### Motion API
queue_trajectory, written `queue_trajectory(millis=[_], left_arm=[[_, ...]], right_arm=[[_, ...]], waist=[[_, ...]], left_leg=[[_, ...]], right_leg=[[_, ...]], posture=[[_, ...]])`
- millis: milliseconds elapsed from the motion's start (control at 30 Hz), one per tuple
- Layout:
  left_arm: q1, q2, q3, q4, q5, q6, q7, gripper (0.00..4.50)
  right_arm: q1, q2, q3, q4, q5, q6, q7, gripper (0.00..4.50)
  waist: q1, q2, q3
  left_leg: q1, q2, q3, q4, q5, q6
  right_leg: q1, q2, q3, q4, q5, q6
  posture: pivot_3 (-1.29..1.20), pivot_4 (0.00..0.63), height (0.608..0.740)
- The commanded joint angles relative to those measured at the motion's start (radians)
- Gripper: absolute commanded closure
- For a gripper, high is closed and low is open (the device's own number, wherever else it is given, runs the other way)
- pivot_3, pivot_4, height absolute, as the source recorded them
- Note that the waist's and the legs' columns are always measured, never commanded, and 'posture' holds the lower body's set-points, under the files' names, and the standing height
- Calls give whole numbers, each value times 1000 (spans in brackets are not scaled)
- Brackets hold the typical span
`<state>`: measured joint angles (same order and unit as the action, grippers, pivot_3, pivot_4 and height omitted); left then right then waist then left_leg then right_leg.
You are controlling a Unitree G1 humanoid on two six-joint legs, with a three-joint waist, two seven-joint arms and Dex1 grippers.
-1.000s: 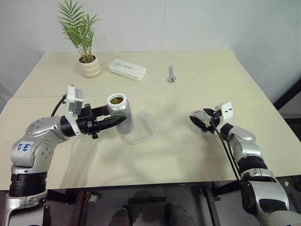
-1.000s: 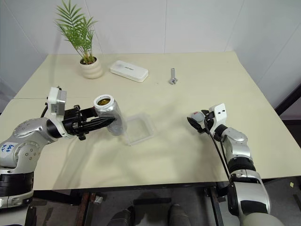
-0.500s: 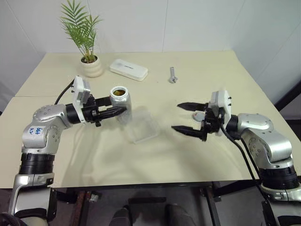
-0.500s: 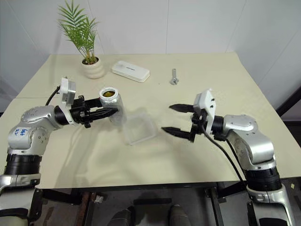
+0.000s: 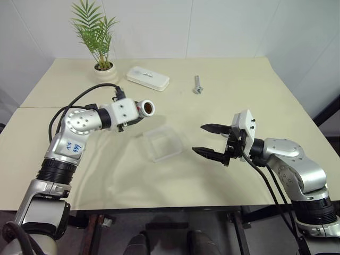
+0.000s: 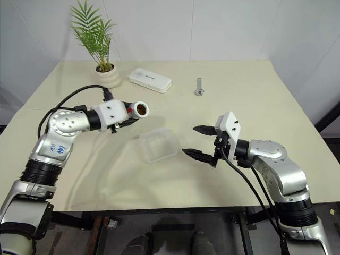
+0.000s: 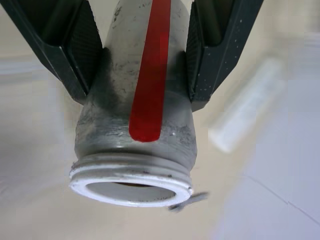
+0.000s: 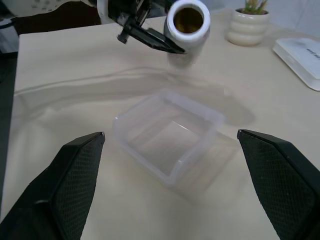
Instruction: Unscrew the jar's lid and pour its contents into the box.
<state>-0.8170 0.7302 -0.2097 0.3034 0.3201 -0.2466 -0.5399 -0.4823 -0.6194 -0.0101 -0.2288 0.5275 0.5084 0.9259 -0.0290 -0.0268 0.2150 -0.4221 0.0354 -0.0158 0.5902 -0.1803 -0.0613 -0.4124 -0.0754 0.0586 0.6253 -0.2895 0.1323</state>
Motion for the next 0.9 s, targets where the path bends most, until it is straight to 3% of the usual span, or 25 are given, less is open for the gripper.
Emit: queue_trajectory(millis=[33,267,467,900], left_arm=[[-43,85,-63,-10,354,-246,355,2626],[-61,178,-155,-19,770,-299,772,2626],[-38,151,-231,-84,1010,-189,935,2626],[-3,145,-194,-130,905,-211,798,2626]], right_arm=[[9,7,-35,-7,-2,-26,-19,25],[8,19,-30,9,-3,-37,-42,25],[14,52,-29,11,2,-48,-70,25],[45,85,-26,1,4,-61,-90,25]], waist=[[0,0,0],[2,0,0],[2,0,0],[1,0,0]], left_leg=[[0,0,0,0,0,0],[0,0,2,0,-1,0],[0,0,2,0,-1,0],[0,0,2,0,-1,0]], right_leg=[[0,0,0,0,0,0],[0,0,1,0,1,2],[0,0,1,1,1,2],[-1,0,1,2,1,2]], posture=[[0,150,740],[0,150,740],[0,150,740],[0,150,740]])
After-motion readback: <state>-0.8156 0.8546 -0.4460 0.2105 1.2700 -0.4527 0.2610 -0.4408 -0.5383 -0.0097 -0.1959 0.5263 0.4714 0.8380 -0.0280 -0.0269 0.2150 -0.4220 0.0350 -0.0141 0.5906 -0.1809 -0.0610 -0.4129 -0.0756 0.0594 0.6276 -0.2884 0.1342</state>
